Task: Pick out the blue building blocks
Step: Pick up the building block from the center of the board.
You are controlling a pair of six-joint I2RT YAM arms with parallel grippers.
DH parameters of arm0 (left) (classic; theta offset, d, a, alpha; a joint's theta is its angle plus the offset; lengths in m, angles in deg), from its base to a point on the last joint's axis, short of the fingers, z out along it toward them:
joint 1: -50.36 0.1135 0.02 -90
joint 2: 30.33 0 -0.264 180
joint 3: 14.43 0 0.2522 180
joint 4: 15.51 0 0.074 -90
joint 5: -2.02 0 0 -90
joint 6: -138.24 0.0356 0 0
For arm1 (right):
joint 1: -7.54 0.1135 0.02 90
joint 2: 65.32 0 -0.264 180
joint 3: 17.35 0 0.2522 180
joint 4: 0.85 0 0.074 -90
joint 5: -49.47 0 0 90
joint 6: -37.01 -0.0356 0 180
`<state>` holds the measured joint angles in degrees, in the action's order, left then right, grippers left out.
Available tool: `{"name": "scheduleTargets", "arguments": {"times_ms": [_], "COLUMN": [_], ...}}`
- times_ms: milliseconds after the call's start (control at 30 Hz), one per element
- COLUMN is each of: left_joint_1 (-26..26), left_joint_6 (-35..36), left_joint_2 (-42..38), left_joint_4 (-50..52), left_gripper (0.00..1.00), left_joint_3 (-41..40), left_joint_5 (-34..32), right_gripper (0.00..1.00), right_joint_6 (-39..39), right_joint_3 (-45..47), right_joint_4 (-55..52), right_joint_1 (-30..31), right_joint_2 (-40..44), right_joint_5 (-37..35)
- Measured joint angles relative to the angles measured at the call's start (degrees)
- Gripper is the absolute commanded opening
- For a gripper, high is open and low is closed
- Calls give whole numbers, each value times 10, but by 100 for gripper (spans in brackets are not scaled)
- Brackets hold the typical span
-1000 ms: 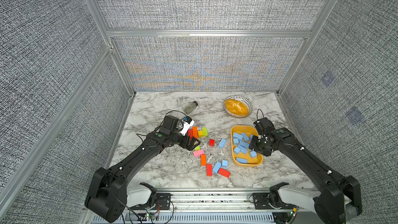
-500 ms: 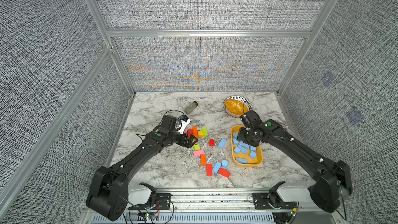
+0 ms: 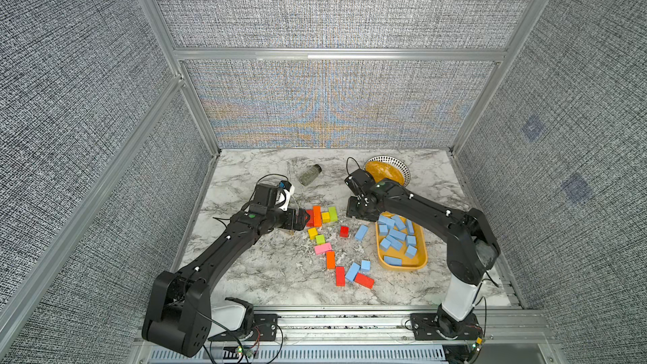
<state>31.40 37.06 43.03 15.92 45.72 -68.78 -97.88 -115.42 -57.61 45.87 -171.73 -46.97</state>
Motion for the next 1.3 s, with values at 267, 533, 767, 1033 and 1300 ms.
{"name": "scheduleTargets", "arguments": {"times_ms": [267, 533, 767, 1033, 1300], "left_joint_1": [12, 15, 15, 15, 15], "left_joint_6": [0, 2, 2, 2, 2], "left_joint_2": [7, 21, 26, 31, 33], "left_joint_4": [0, 1, 0, 0, 0], "left_gripper": [100, 100, 100, 100, 100], "left_joint_3": [3, 9, 13, 13, 14], "left_joint_5": [-8, -7, -6, 3, 10], "right_gripper": [61, 62, 62, 61, 18], "right_joint_6": [20, 26, -5, -24, -29], "right_joint_3": [-15, -22, 21, 56, 52], "right_joint_4": [-12, -20, -37, -33, -10], "right_joint_1": [-20, -29, -23, -22, -22], "right_joint_2": [-54, -80, -69, -50, -75], "right_joint_5": [8, 31, 54, 69, 84]}}
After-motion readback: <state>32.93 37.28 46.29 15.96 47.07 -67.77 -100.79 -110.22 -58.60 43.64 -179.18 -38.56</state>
